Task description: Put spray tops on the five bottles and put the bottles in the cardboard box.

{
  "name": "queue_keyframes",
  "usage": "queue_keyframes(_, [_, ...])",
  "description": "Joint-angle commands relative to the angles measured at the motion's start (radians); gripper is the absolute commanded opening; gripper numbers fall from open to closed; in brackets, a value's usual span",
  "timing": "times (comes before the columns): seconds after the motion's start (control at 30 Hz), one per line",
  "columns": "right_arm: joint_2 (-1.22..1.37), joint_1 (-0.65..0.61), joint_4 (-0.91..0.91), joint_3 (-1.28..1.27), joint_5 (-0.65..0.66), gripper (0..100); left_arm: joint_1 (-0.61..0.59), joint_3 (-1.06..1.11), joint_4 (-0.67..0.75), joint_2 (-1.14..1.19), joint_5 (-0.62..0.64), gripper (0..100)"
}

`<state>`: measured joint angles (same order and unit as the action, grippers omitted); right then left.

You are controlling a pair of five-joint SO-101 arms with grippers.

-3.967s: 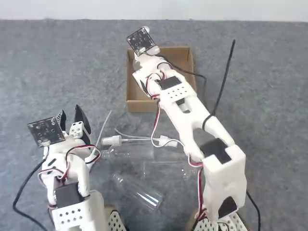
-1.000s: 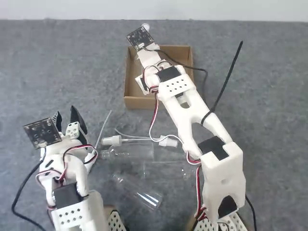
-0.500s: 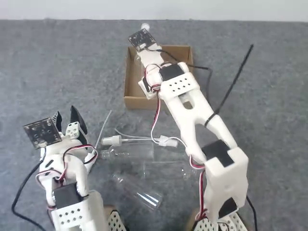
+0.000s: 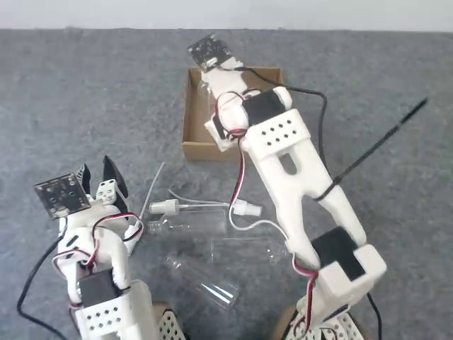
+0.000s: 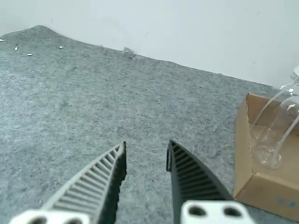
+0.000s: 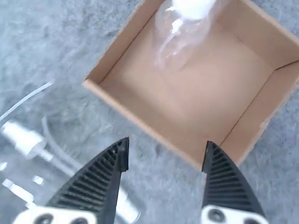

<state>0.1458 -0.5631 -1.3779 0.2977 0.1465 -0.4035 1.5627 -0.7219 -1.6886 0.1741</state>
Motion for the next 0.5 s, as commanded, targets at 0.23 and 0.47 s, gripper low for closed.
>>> queue_keyframes(0.23, [-0.151,-0.13,-0.263,0.048,-0.012,20.6,-0.006,-0.002,0.034,-0.015,-0.008,14])
queue_keyframes(0.47, [-0.163,-0.151,-0.346,0.046,-0.012,20.6,-0.006,-0.002,0.034,-0.015,-0.008,14])
